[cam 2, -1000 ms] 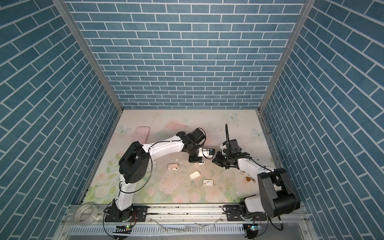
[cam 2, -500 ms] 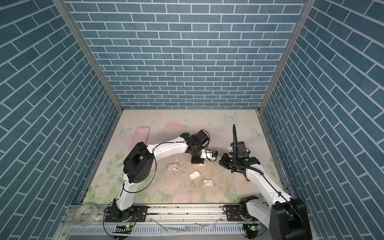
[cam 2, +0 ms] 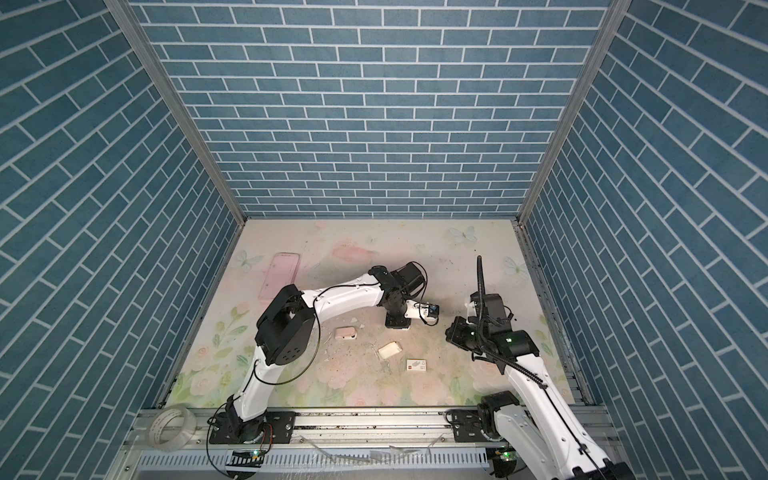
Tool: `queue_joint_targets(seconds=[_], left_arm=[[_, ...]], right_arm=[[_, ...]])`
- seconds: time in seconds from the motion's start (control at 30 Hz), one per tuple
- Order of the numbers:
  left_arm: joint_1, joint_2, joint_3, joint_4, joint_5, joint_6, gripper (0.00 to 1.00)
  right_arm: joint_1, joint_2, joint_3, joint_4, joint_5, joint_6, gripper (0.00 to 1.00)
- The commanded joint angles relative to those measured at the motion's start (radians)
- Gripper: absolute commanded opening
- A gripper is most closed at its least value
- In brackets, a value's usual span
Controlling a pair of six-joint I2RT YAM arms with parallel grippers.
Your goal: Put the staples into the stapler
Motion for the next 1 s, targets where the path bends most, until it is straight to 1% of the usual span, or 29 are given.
queue_joint_targets(seconds=[0.0,0.13,0.4,0.67,0.97], left_arm=[[-0.016,0.097,-0.03,-0.12,-0.039,0.007,0.07],[-0.023,0.127,-0.003,-0.155,-0.056,0.004,0.07],[-0.033,0.191,0.066,-0.226,-0.046,-0.023,0.07],[-0.04,0.22,0.062,-0.229,-0.031,-0.056,0.07],[-0.054,0.249,0.043,-0.214,-0.028,-0.083,0.06]], right_arm=[[-0.004,-0.043,-0.016,-0.087,0.024,-0.01,0.04],[-0.004,-0.076,-0.017,-0.091,0.007,0.008,0.03],[-0.004,-0.12,0.008,-0.139,0.028,0.005,0.03],[-0.004,-0.131,0.003,-0.134,0.016,0.005,0.02],[-0.004,-0.137,0.014,-0.142,0.034,0.007,0.02]])
